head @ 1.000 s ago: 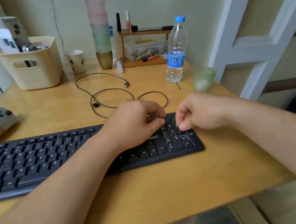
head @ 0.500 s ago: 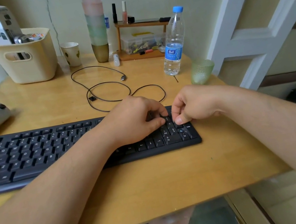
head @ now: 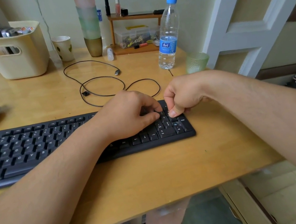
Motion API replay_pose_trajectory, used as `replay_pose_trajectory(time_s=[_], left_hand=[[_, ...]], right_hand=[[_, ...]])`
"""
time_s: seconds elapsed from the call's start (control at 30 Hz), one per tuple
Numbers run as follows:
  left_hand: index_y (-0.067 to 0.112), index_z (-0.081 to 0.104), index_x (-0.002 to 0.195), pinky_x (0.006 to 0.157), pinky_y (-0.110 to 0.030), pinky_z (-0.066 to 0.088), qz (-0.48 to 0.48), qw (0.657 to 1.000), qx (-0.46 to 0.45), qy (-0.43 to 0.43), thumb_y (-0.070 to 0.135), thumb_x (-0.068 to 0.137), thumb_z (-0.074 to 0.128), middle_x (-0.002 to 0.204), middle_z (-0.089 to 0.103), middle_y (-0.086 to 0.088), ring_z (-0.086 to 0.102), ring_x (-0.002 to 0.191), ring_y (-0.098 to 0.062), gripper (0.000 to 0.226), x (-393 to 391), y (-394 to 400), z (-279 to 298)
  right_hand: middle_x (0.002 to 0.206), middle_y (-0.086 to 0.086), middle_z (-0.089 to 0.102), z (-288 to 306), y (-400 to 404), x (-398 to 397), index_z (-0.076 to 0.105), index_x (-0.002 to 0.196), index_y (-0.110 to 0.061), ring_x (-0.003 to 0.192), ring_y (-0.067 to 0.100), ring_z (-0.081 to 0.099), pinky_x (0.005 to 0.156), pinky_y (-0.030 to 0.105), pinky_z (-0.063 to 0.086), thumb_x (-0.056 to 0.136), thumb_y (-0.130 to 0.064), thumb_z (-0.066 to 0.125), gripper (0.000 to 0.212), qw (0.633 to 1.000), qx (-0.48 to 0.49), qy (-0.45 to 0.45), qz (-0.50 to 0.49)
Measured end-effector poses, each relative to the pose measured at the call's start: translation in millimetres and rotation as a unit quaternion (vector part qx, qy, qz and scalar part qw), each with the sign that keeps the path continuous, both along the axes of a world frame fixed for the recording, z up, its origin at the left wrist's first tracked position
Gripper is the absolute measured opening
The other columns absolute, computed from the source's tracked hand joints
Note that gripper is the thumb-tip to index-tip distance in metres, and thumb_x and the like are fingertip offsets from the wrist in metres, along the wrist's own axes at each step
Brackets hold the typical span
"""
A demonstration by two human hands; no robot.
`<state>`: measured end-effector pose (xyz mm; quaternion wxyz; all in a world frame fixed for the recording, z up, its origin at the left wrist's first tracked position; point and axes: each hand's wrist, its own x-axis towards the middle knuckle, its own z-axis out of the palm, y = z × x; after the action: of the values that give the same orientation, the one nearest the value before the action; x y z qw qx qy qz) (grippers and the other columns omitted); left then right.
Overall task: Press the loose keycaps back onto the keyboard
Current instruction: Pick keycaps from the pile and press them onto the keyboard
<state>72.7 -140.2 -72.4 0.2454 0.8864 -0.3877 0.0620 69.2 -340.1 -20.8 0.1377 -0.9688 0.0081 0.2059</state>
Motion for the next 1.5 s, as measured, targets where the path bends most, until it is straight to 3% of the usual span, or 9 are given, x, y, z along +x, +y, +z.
replay_pose_trajectory(time_s=[0.23,0.4,0.5,0.77,0.87,1.03,1.5], left_hand=[[0.041,0.076,0.116,0.092,-0.029,0.046,-0.028,0.999,0.006,-0.025,0.036,0.093,0.071,0.098,0.064,0.007,0.056,0.103,-0.011,0.024,2,-2,-4],[0.041,0.077,0.115,0.092,-0.028,0.044,-0.029,0.999,0.0,-0.026,0.033,0.093,0.072,0.097,0.062,0.005,0.056,0.103,-0.014,0.023,2,-3,-4],[0.042,0.077,0.114,0.092,-0.031,0.045,-0.026,0.999,0.001,-0.023,0.036,0.093,0.071,0.096,0.061,0.006,0.056,0.103,-0.014,0.023,2,-3,-4],[0.048,0.071,0.123,0.1,-0.027,0.037,-0.018,1.0,0.008,0.021,0.035,0.097,0.061,0.104,0.056,0.007,0.046,0.115,-0.012,0.031,-4,-6,-1],[0.057,0.063,0.129,0.103,-0.028,0.033,-0.024,0.999,0.02,0.043,0.046,0.097,0.051,0.106,0.047,0.007,0.037,0.111,-0.011,0.036,-5,-7,-2],[0.065,0.052,0.134,0.111,-0.036,0.029,-0.015,0.992,0.124,0.022,0.054,0.101,0.046,0.108,0.038,0.01,0.029,0.104,-0.014,0.035,-7,-10,0],[0.068,0.056,0.129,0.107,-0.038,0.032,-0.012,0.994,0.108,-0.007,0.058,0.1,0.045,0.105,0.037,0.013,0.027,0.102,-0.013,0.033,-2,-4,-2]], right_hand=[[0.067,0.0,0.059,3,2,-3,0.066,0.073,-0.02,0.064,0.018,0.053,0.058,0.024,0.042,0.088,-0.021,0.082,0.021,1.0,-0.017,-0.011,-0.006],[0.075,0.003,0.06,4,13,-1,0.066,0.09,-0.016,0.07,0.021,0.052,0.06,0.028,0.041,0.089,-0.025,0.081,0.017,0.997,-0.069,0.012,0.013],[0.075,0.003,0.059,5,12,-1,0.062,0.087,-0.017,0.07,0.021,0.052,0.059,0.027,0.041,0.089,-0.026,0.081,0.022,0.997,-0.075,0.007,0.021],[0.071,0.005,0.055,5,-21,-1,0.055,0.072,-0.017,0.063,0.019,0.051,0.053,0.025,0.037,0.088,-0.015,0.081,0.031,0.991,0.082,-0.07,-0.073],[0.07,0.006,0.054,-6,-28,-1,0.053,0.072,-0.018,0.062,0.02,0.05,0.053,0.025,0.035,0.087,-0.015,0.082,0.032,0.989,0.094,-0.072,-0.091],[0.077,0.009,0.059,-17,-33,0,0.057,0.075,-0.02,0.067,0.022,0.053,0.063,0.032,0.038,0.084,-0.02,0.084,0.029,0.987,0.108,-0.065,-0.105],[0.07,0.005,0.057,-18,-27,-6,0.058,0.067,-0.021,0.068,0.02,0.052,0.067,0.036,0.041,0.073,-0.025,0.093,0.036,0.985,0.14,-0.054,-0.083]])
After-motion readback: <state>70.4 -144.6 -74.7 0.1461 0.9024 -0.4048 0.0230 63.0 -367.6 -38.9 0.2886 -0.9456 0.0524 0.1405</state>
